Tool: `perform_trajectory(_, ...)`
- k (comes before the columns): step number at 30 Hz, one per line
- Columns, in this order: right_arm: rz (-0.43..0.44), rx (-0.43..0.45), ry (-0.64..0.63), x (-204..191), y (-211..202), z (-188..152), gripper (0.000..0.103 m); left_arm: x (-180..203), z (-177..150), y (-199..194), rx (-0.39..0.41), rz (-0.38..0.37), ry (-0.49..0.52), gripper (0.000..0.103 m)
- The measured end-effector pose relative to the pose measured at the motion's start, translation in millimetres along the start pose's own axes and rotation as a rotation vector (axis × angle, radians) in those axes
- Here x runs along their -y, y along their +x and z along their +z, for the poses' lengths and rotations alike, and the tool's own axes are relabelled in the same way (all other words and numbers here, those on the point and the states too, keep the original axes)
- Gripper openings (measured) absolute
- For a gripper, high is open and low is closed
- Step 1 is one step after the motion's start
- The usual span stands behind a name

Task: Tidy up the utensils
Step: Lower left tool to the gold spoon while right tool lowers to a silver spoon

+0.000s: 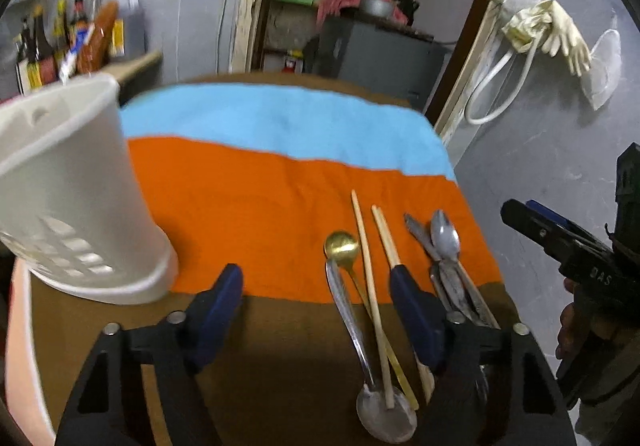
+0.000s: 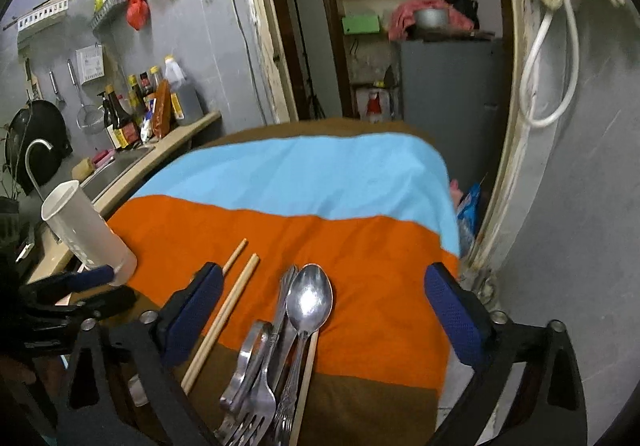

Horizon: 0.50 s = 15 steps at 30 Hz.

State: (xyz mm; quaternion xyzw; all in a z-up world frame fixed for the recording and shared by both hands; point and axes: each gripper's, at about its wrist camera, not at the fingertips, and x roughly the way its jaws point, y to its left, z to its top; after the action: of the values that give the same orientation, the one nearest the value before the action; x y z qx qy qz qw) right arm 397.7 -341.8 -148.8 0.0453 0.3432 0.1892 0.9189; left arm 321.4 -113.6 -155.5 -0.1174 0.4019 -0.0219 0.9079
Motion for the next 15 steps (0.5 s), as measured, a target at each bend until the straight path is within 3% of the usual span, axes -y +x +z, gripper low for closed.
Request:
perform_trajectory(2,0.016,-0.031,0.011,4.2,12.1,-2.8,0.078,-0.3,0.3,9.9,-0.024,-0.010,-0.010,0.067)
perform_trajectory(6,0.055,-0.076,0.023,12.6,32.4,-7.3,0.071,-0.7,5.7,27.7,-0.044,-0.034,-0.012,0.061)
perform_trajectory(11,0.104,-0.110,0.010,18.2,48.7,-9.0,0.058,-3.5,14.3,49.3,-0.068,-0.060,-0.023,0.046)
perform_trajectory(15,0.143,-0.143,0.002,21.1,62.0,-10.0,0.052,-4.5,21.0,60.8,-0.075,-0.086,-0.014,0.044)
